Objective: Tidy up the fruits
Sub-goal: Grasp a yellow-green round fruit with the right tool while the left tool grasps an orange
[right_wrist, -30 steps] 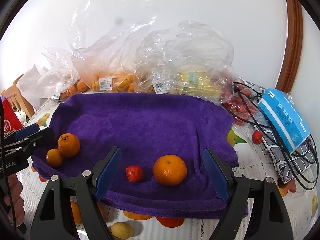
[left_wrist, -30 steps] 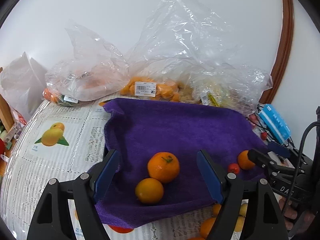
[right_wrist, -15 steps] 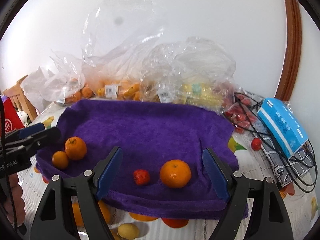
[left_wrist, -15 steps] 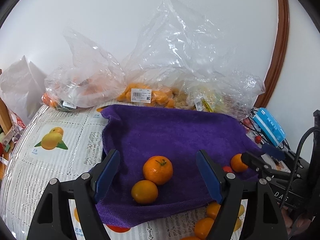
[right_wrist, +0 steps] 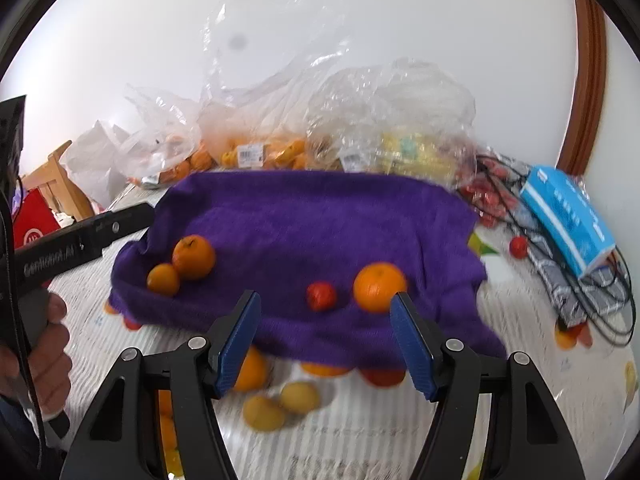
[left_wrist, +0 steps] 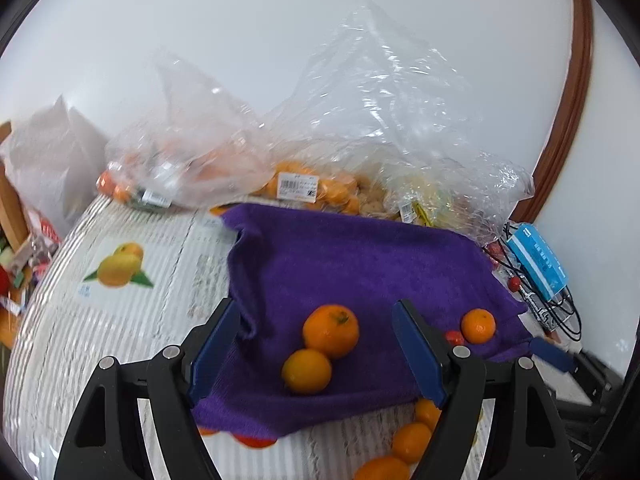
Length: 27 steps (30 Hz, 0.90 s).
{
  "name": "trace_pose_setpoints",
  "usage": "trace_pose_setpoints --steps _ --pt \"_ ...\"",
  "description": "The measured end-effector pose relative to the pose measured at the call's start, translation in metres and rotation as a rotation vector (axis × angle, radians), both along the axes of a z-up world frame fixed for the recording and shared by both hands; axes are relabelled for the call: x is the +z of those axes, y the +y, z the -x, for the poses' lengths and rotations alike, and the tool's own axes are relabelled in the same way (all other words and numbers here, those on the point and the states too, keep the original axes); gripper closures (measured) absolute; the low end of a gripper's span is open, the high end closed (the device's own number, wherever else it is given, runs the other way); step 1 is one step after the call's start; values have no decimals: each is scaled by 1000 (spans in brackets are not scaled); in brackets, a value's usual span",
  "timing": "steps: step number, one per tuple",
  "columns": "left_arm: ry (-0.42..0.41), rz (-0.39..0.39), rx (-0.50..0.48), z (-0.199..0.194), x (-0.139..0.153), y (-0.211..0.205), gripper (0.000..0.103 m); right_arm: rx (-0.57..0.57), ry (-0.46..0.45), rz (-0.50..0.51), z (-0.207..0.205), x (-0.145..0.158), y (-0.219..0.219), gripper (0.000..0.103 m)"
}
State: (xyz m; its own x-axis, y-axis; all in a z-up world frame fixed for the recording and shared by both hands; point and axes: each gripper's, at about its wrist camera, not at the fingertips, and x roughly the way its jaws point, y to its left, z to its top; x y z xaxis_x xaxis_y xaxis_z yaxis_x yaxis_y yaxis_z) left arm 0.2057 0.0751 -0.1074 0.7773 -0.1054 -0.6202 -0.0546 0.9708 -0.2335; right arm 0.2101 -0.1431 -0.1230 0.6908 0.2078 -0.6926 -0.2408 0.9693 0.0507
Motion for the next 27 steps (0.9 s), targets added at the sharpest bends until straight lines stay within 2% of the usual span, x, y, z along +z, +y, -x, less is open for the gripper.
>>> trace_pose_setpoints --steps 3,5,11,27 --pt "23 28 2 11 -4 9 27 15 21 -8 12 -8 1 43" --pt "34 23 6 22 -7 15 27 18 37 0 19 -15 3 55" --pt "58 25 7 47 -12 24 27 11 101 7 23 -39 4 74" --pt "90 -4 -26 71 -20 18 27 -11 153 6 13 -63 -2 74"
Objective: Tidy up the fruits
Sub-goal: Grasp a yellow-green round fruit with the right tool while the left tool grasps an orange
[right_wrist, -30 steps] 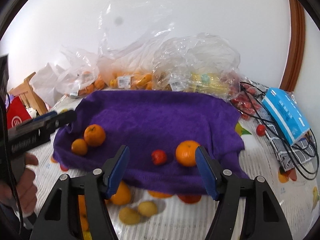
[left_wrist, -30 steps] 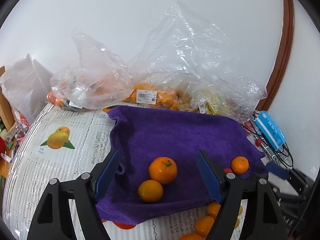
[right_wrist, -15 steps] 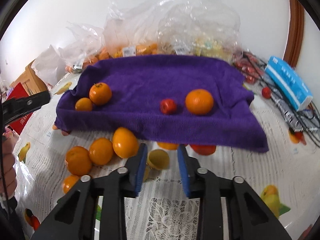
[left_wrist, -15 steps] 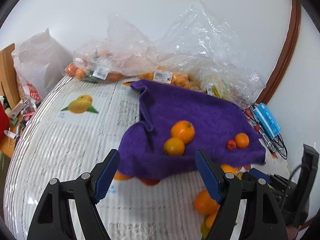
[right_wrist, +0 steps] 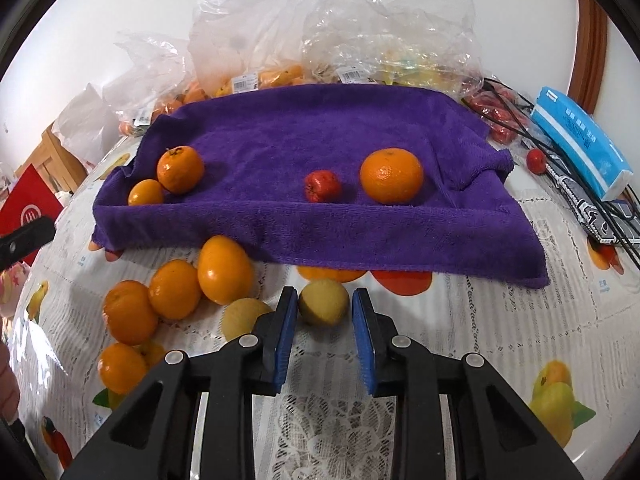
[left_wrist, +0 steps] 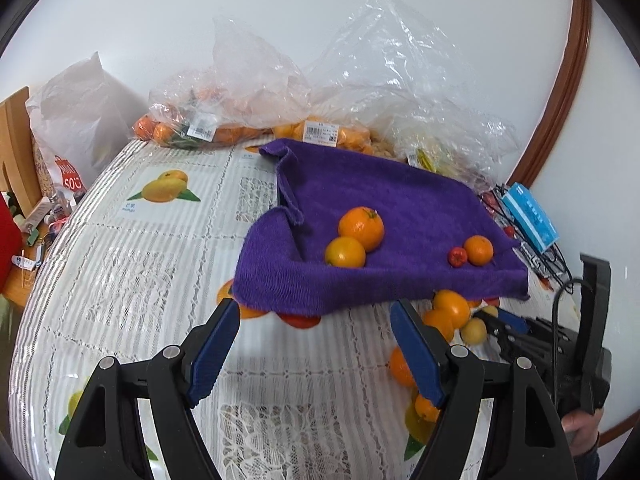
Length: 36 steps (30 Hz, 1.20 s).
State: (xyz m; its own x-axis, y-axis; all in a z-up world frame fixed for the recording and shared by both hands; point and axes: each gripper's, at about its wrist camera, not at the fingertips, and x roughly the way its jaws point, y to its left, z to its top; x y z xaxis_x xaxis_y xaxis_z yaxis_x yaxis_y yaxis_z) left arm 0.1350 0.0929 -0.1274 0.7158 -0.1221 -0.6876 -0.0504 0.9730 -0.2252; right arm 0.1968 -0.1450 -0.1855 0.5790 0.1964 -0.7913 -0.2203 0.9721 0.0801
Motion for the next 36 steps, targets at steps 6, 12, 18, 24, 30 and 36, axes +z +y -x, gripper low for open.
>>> trace_pose_setpoints --steps 6,12,18,24,30,36 --pt "8 -8 -18 5 -2 -7 27 6 -22 28 3 1 1 77" --pt "14 -10 -40 8 -3 -18 27 -12 -65 36 16 14 -9 77" --pt "7 -7 -68 10 1 -33 27 -41 -95 41 28 26 -28 77" --pt "12 -5 -99 13 0 -50 27 -71 -111 30 38 34 -46 77" --pt "31 -1 -126 18 -6 -61 27 -87 -115 28 45 35 -56 77" --pt "54 13 -143 21 -13 -65 30 -87 -113 28 49 33 -57 77"
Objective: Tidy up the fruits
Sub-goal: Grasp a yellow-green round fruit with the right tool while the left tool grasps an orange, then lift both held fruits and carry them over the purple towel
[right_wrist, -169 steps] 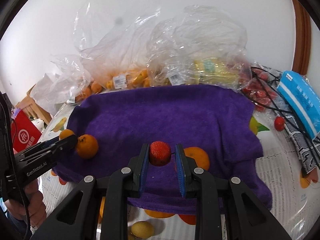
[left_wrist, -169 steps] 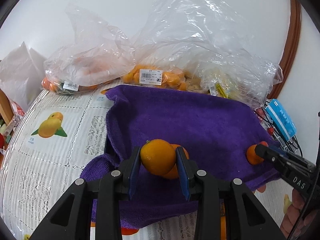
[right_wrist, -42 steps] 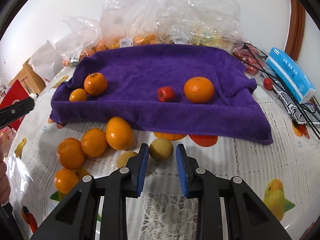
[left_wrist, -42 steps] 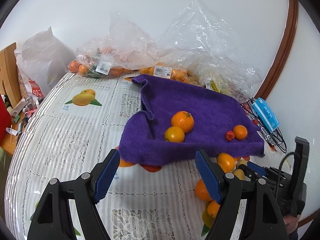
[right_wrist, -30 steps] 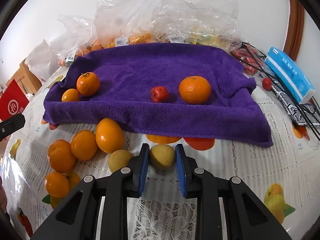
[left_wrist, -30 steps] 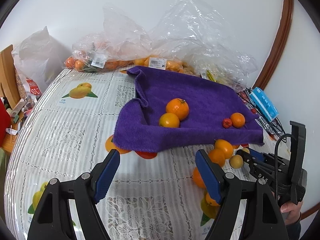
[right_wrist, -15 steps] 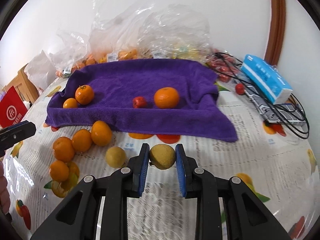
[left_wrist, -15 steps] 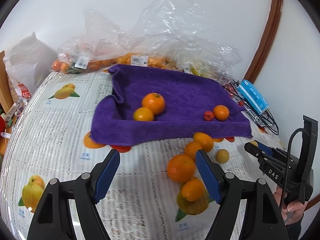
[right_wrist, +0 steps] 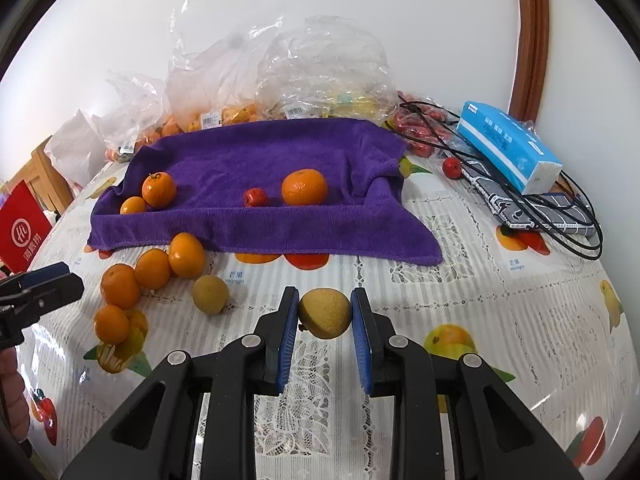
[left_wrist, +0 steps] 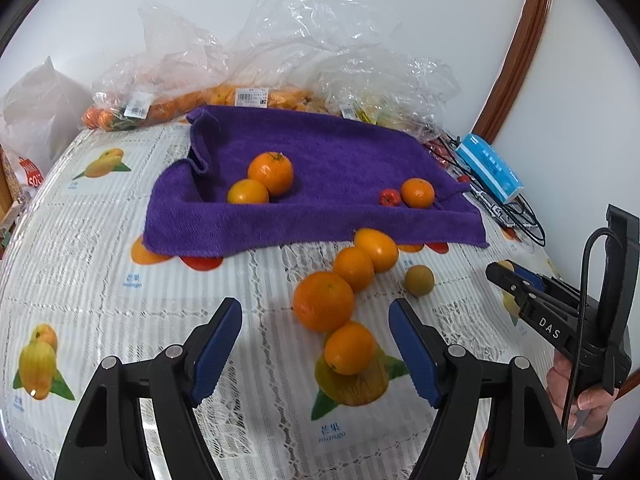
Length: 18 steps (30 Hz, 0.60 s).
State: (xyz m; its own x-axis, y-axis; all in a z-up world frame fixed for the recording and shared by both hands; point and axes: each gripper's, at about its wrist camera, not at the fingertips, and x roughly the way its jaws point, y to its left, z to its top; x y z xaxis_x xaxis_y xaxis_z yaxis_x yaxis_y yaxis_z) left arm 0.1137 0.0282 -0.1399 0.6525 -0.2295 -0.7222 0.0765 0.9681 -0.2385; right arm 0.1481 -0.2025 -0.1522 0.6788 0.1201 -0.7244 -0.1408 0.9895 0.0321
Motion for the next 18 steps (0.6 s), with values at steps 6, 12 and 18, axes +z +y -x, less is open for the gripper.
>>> trace_pose_setpoints --steps 6,12,18 --pt "23 21 -16 1 -8 -3 35 4 -2 2 2 0 2 77" --pt "48 24 -33 -1 -16 -10 47 4 5 11 3 -4 2 77" --pt "90 27 -64 -2 -26 -19 66 1 33 2 3 -15 -1 77"
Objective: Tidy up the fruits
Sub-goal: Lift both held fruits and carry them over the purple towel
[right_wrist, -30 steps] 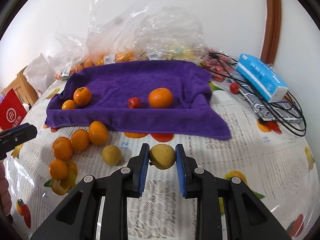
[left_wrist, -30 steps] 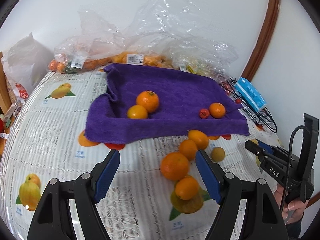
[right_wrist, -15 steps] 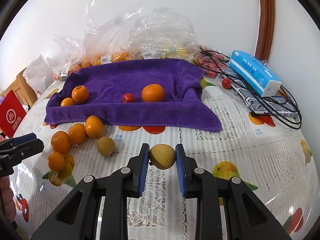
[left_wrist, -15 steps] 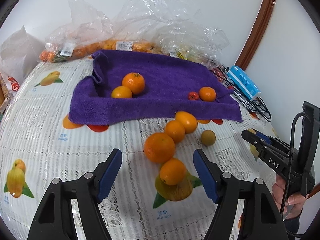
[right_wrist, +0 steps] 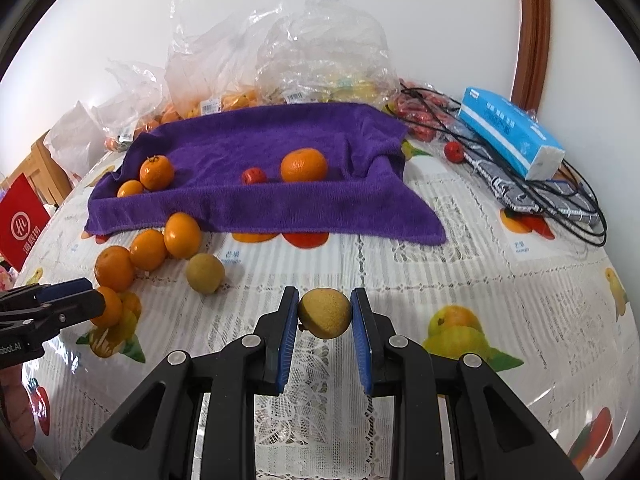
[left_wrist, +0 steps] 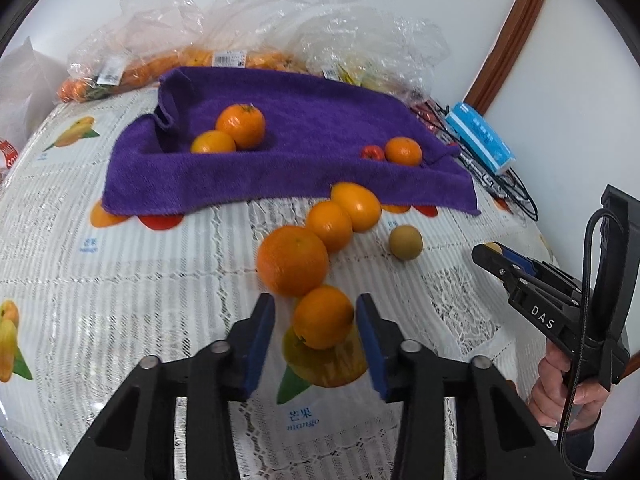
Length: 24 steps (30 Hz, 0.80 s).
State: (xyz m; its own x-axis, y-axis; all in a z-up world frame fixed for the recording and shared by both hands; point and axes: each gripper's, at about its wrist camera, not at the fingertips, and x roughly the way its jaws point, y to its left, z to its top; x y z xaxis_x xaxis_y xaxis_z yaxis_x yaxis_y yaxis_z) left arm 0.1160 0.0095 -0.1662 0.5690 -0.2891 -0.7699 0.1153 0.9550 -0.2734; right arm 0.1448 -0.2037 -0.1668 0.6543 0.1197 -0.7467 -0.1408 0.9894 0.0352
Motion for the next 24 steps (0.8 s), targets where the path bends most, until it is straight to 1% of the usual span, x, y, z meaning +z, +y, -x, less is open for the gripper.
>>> trace_pose_setpoints --steps 5,10,12,14,15,19,24 --pt "25 -1 -2 -3 -8 -6 66 1 22 1 1 -9 -1 77" --pt "8 -20 8 -4 -9 -11 65 2 48 4 3 -18 -3 76" --pt "-1 -52 11 -4 -8 -15 66 6 46 -4 5 -19 -5 76" --pt "-9 -79 15 -3 -9 -18 71 15 47 -9 6 -19 -6 76" --pt "-14 -84 14 -3 -9 -18 71 18 47 -13 6 -19 -7 76" --pt "-21 -78 17 -1 -10 -16 70 26 48 -20 6 -19 -9 76" --pt "-29 -73 23 0 -11 -16 71 42 46 14 9 -19 -4 75"
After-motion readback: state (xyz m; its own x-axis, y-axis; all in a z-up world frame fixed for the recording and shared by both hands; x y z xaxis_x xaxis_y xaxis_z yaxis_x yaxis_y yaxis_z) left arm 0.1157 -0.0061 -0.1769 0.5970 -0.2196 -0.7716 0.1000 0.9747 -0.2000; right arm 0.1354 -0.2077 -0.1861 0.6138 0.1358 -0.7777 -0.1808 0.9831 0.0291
